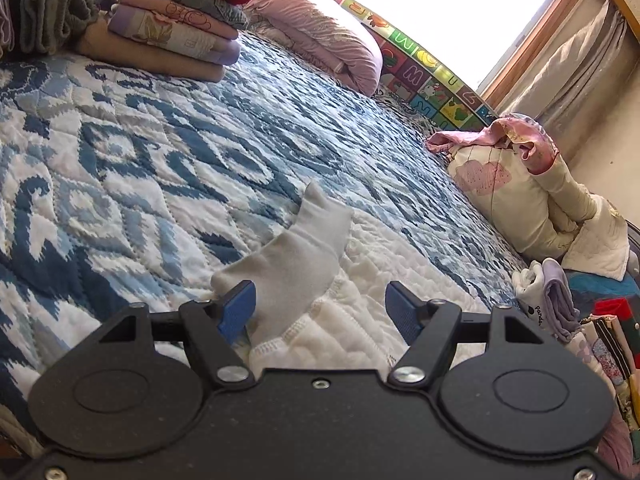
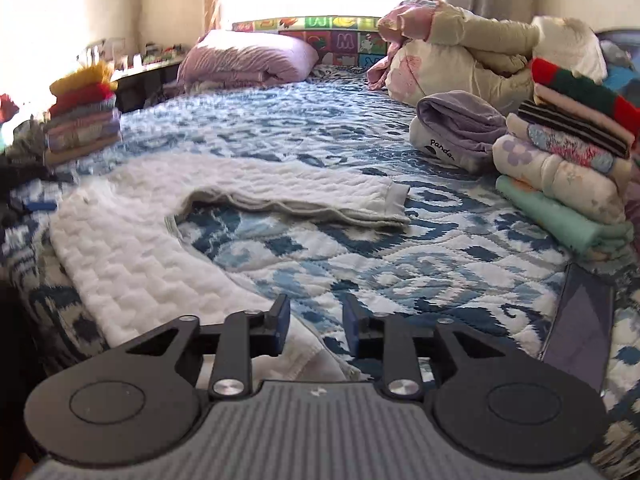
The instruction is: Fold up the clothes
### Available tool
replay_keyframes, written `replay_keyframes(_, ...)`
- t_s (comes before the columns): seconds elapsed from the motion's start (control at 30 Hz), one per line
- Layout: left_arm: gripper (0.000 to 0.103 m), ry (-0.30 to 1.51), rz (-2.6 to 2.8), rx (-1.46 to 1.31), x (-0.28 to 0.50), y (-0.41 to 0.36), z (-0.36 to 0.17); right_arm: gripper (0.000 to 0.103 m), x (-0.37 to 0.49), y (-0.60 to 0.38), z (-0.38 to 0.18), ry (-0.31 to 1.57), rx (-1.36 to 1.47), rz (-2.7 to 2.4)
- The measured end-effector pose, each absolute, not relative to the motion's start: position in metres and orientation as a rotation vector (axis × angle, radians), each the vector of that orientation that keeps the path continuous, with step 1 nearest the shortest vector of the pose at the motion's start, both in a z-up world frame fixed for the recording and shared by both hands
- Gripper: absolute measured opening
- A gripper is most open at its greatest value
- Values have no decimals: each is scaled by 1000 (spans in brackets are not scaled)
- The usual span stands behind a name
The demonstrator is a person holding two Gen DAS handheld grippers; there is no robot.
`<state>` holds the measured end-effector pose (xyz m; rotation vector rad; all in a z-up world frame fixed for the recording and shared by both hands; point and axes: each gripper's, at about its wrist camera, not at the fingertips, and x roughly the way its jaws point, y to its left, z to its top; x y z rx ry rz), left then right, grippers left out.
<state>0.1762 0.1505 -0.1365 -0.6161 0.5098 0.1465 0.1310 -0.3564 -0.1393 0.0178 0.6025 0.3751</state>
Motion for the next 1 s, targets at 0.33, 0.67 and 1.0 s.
replay_keyframes(0.33,71,577,91,-492,280,171,-111,49,227,-380,-151,609,323,262)
replay_keyframes(0.67,71,761,20,-387,350,193,-145,62,318,-391,-183,671,452,216)
replay_keyframes(1.0,13,761,-114,-211,359,169,-159,17,345,-361,-186,676,360,305)
